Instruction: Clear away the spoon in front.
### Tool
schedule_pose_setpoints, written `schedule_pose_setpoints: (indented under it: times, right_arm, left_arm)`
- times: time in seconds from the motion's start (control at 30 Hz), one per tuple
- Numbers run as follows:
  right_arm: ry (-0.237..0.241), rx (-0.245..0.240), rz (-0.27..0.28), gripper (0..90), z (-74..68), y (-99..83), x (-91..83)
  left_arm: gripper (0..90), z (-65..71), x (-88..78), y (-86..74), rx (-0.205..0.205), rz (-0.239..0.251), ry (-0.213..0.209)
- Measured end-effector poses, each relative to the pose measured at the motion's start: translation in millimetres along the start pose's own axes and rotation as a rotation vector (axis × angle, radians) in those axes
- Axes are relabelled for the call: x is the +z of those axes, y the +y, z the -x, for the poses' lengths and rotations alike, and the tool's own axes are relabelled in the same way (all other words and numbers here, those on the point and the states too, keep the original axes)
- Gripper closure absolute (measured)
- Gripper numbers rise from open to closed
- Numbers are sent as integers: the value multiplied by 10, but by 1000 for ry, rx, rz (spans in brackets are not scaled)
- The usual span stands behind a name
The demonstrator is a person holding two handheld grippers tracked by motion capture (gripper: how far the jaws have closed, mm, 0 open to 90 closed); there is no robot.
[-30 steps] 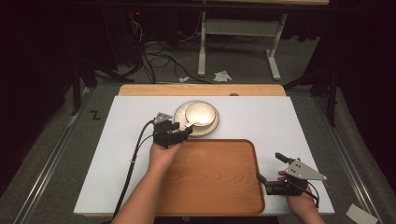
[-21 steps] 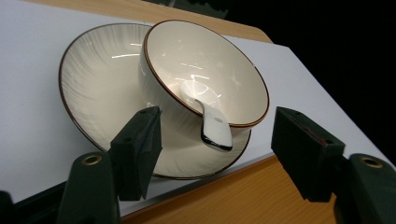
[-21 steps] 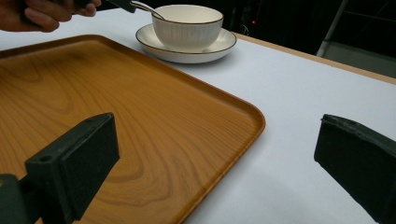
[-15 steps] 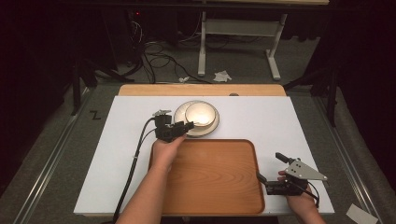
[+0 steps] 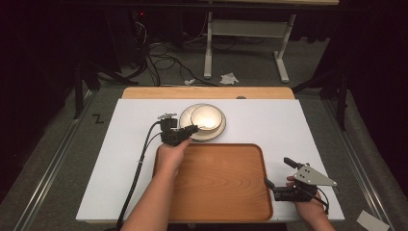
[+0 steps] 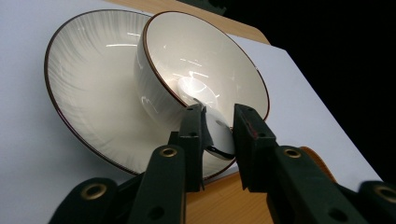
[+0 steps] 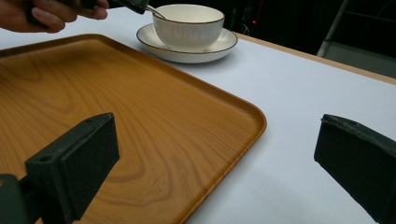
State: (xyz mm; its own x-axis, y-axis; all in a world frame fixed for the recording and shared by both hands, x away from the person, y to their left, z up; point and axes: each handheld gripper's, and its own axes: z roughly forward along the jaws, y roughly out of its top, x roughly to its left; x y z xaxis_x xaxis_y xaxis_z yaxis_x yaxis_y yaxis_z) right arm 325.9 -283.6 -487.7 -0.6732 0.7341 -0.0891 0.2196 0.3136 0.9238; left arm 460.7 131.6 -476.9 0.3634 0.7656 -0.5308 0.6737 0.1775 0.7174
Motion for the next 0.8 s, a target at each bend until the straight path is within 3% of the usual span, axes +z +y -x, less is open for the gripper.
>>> schedule_pose_setpoints:
  times: [0.2,0.4,0.7,0.8]
  right_arm:
    - [-2,-3,0,9,-3,2,0]
    - [-3,3,-2,9,-9,0,2]
    - [-5,1,-2,9,-4,0,-1]
    - [-4,-1,-1,9,-3,0,1]
  left_arm:
    - [757,-22,10,2,-10,-20,-13]
    - [765,-16,26,-2,-21,-10,-23]
    - [785,22,32,-9,2,-9,-15]
    - [806,54,39,-11,27,-6,-9]
